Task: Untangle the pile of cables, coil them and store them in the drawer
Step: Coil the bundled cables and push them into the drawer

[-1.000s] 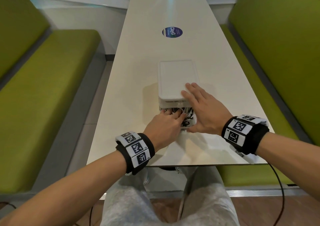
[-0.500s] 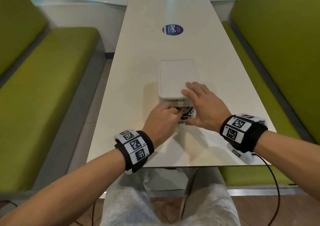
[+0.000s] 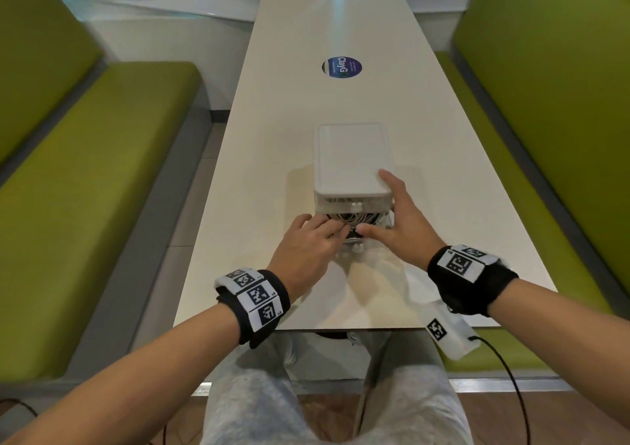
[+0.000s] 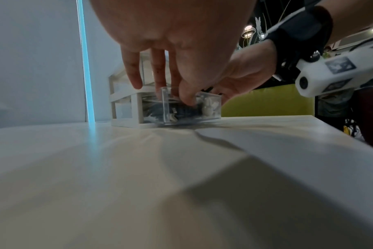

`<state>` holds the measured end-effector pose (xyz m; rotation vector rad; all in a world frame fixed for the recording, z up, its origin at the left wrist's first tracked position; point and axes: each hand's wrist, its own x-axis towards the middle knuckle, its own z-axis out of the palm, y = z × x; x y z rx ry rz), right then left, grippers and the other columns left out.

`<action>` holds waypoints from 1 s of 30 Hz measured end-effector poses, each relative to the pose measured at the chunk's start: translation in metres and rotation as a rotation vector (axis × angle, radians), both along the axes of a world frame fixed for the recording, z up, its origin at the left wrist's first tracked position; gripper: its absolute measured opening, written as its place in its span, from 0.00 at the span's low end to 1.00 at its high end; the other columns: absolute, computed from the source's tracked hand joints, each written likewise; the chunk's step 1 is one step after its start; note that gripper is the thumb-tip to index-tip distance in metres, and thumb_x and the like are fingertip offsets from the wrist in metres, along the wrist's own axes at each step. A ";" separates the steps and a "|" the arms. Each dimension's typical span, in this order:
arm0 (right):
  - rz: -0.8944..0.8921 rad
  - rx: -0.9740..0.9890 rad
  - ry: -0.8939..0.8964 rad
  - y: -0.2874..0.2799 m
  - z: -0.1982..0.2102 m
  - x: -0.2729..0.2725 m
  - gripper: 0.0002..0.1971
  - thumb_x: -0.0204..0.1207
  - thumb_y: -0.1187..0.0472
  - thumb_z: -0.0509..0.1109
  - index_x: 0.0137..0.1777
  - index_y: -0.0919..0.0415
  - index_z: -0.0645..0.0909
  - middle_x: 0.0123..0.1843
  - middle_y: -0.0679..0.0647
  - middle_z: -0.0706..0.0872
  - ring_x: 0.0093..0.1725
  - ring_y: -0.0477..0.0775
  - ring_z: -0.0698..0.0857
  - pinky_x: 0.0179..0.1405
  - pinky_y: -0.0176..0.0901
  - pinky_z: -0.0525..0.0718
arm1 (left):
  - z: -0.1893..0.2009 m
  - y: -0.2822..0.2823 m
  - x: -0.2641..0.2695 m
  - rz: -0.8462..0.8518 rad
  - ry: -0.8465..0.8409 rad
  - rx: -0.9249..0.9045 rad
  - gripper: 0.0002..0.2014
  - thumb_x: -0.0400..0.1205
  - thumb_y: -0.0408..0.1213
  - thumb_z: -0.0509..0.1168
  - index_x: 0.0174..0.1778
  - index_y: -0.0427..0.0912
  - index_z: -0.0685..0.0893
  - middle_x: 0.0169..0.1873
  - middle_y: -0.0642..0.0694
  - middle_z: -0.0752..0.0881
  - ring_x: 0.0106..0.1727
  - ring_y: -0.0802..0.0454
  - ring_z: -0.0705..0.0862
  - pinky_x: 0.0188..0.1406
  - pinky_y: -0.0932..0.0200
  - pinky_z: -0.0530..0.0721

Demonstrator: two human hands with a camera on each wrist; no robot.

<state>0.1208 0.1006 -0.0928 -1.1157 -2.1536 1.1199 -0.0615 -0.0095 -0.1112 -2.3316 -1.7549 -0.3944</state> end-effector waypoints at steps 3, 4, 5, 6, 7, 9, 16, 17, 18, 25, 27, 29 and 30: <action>-0.096 0.021 -0.003 -0.002 -0.001 -0.010 0.47 0.69 0.57 0.80 0.80 0.42 0.53 0.76 0.56 0.69 0.72 0.54 0.75 0.71 0.50 0.75 | 0.003 0.001 0.006 0.000 0.010 -0.013 0.17 0.74 0.28 0.65 0.59 0.38 0.85 0.52 0.44 0.84 0.55 0.42 0.83 0.54 0.48 0.82; -0.115 0.036 -0.024 -0.002 0.000 -0.013 0.47 0.70 0.60 0.79 0.81 0.44 0.53 0.76 0.57 0.69 0.69 0.54 0.75 0.67 0.45 0.75 | 0.004 0.003 0.007 -0.005 -0.006 -0.012 0.16 0.75 0.28 0.64 0.58 0.37 0.86 0.50 0.44 0.84 0.54 0.42 0.83 0.56 0.48 0.82; -0.126 0.046 -0.053 -0.001 0.001 -0.014 0.47 0.70 0.63 0.78 0.81 0.45 0.52 0.75 0.58 0.68 0.66 0.53 0.76 0.63 0.42 0.75 | 0.005 0.004 0.007 -0.012 -0.027 -0.008 0.14 0.76 0.28 0.64 0.57 0.37 0.86 0.49 0.44 0.84 0.54 0.42 0.83 0.58 0.48 0.81; -0.134 0.053 -0.082 0.001 0.002 -0.016 0.47 0.70 0.65 0.78 0.81 0.46 0.51 0.74 0.59 0.69 0.63 0.54 0.78 0.59 0.42 0.76 | 0.007 0.007 0.007 -0.021 -0.046 -0.008 0.13 0.76 0.28 0.66 0.55 0.37 0.87 0.48 0.44 0.84 0.54 0.42 0.83 0.60 0.47 0.81; -0.138 0.058 -0.106 0.003 0.003 -0.017 0.48 0.70 0.65 0.78 0.81 0.45 0.50 0.72 0.60 0.70 0.61 0.56 0.79 0.56 0.43 0.77 | 0.007 0.008 0.005 -0.023 -0.052 -0.008 0.12 0.76 0.29 0.68 0.54 0.39 0.88 0.47 0.45 0.85 0.55 0.41 0.83 0.64 0.44 0.79; -0.125 0.072 -0.134 0.007 0.003 -0.018 0.49 0.69 0.62 0.78 0.80 0.44 0.47 0.69 0.61 0.75 0.61 0.60 0.82 0.53 0.46 0.79 | 0.008 0.011 0.001 0.002 -0.032 0.000 0.12 0.74 0.30 0.71 0.53 0.42 0.89 0.46 0.48 0.85 0.57 0.43 0.82 0.70 0.33 0.74; 0.073 -0.089 -0.193 0.013 0.013 -0.005 0.68 0.56 0.51 0.88 0.81 0.34 0.36 0.80 0.56 0.66 0.74 0.57 0.75 0.71 0.53 0.77 | 0.014 0.020 -0.013 -0.133 -0.187 -0.042 0.09 0.76 0.34 0.72 0.50 0.38 0.91 0.45 0.43 0.86 0.52 0.40 0.82 0.54 0.48 0.82; 0.083 -0.090 -0.219 0.014 0.015 -0.004 0.69 0.55 0.52 0.89 0.81 0.35 0.35 0.81 0.55 0.64 0.74 0.56 0.74 0.72 0.54 0.77 | 0.015 0.020 -0.013 -0.137 -0.181 -0.039 0.09 0.77 0.35 0.70 0.50 0.37 0.91 0.45 0.43 0.86 0.52 0.40 0.81 0.54 0.50 0.81; 0.085 -0.076 -0.249 0.013 0.017 -0.004 0.70 0.56 0.54 0.89 0.82 0.36 0.35 0.82 0.55 0.65 0.74 0.57 0.75 0.71 0.54 0.77 | 0.014 0.020 -0.013 -0.139 -0.181 -0.030 0.10 0.78 0.36 0.67 0.49 0.37 0.91 0.46 0.44 0.86 0.53 0.41 0.80 0.54 0.50 0.81; 0.026 0.018 -0.318 0.008 0.023 -0.005 0.60 0.65 0.59 0.84 0.83 0.43 0.41 0.65 0.57 0.85 0.58 0.60 0.86 0.60 0.53 0.83 | 0.012 0.019 -0.010 -0.119 -0.198 0.007 0.14 0.80 0.37 0.61 0.50 0.36 0.90 0.47 0.43 0.88 0.58 0.39 0.80 0.60 0.49 0.82; 0.012 0.050 -0.322 0.008 0.023 -0.006 0.57 0.66 0.59 0.83 0.84 0.45 0.43 0.62 0.59 0.86 0.55 0.61 0.86 0.56 0.50 0.83 | 0.012 0.020 -0.007 -0.078 -0.177 0.008 0.09 0.75 0.28 0.68 0.50 0.36 0.90 0.46 0.43 0.89 0.56 0.38 0.82 0.58 0.48 0.84; 0.009 0.071 -0.311 0.008 0.023 -0.006 0.55 0.67 0.59 0.82 0.84 0.46 0.45 0.59 0.60 0.87 0.52 0.61 0.87 0.53 0.49 0.83 | 0.012 0.023 -0.004 -0.041 -0.172 -0.027 0.14 0.71 0.24 0.71 0.52 0.36 0.89 0.45 0.42 0.89 0.54 0.37 0.84 0.58 0.47 0.84; 0.010 0.069 -0.303 0.008 0.023 -0.005 0.55 0.67 0.59 0.82 0.84 0.47 0.46 0.59 0.60 0.87 0.51 0.61 0.87 0.52 0.49 0.83 | 0.013 0.023 -0.004 -0.032 -0.182 -0.046 0.14 0.73 0.25 0.69 0.55 0.36 0.88 0.45 0.42 0.89 0.52 0.37 0.85 0.60 0.46 0.84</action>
